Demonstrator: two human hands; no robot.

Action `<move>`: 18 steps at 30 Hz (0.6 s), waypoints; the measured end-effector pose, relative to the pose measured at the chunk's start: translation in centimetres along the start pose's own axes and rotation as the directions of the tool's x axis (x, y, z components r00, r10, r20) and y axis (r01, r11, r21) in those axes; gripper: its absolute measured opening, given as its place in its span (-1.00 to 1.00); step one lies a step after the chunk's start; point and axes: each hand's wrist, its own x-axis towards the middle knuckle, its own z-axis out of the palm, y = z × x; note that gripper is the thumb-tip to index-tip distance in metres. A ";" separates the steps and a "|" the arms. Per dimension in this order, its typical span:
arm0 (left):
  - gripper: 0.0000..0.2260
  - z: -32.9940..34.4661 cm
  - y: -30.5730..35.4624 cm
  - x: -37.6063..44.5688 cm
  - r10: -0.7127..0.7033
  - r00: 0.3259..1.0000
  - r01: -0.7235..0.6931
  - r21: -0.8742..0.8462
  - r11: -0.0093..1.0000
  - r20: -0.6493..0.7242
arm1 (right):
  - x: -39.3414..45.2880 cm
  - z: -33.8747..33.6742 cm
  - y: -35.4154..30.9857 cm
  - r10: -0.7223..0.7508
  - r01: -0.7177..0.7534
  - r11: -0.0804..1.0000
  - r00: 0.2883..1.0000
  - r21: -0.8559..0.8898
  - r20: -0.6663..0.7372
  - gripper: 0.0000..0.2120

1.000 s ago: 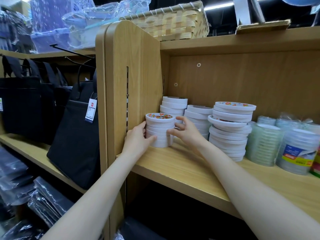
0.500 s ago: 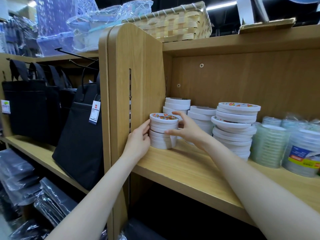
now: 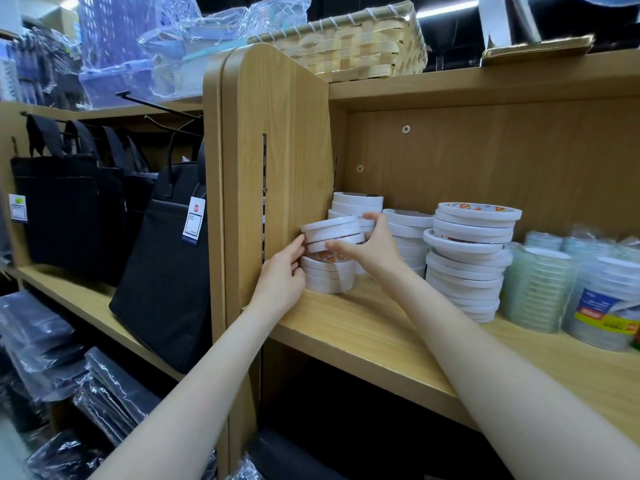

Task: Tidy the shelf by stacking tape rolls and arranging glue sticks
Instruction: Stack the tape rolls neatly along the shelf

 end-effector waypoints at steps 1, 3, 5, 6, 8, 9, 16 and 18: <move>-0.46 0.0 0.0 0.0 0.000 1.000 0.000 0.005 1.000 0.013 | -0.1 -0.3 0.0 -0.004 0.004 1.000 1.000 -0.002 0.012 -0.21; -0.44 0.0 -0.1 0.1 0.011 0.999 -0.011 0.015 1.000 0.036 | -0.3 -0.5 0.3 -0.011 0.012 0.999 0.999 -0.032 0.034 -0.24; -0.43 0.0 -0.1 0.1 0.015 0.999 -0.016 0.020 1.000 0.046 | -0.6 -0.8 0.5 -0.020 0.022 0.998 0.999 -0.060 0.035 -0.25; -0.44 0.0 -0.2 0.1 0.014 0.999 -0.015 0.025 1.000 0.046 | -0.7 -0.9 0.5 -0.022 0.025 0.997 0.999 -0.073 0.035 -0.24; -0.45 -0.1 -0.1 0.1 0.011 0.999 -0.013 0.039 0.999 0.045 | -0.7 -1.3 0.8 -0.027 0.031 0.995 0.999 -0.100 0.039 -0.20; -0.46 -0.1 -0.1 0.1 0.020 0.999 -0.021 0.037 0.999 0.039 | -0.8 -1.4 0.9 -0.026 0.031 0.994 0.998 -0.109 0.049 -0.17; -0.59 -1.8 0.8 0.8 0.265 0.959 -0.241 0.204 0.949 -0.103 | -0.9 -2.9 1.4 0.010 0.021 0.992 0.969 -0.123 0.246 -0.19; -0.59 -2.1 1.4 1.8 0.365 0.931 -0.354 0.292 0.888 0.018 | -0.8 -3.4 1.3 0.007 0.027 0.991 0.966 -0.129 0.259 -0.24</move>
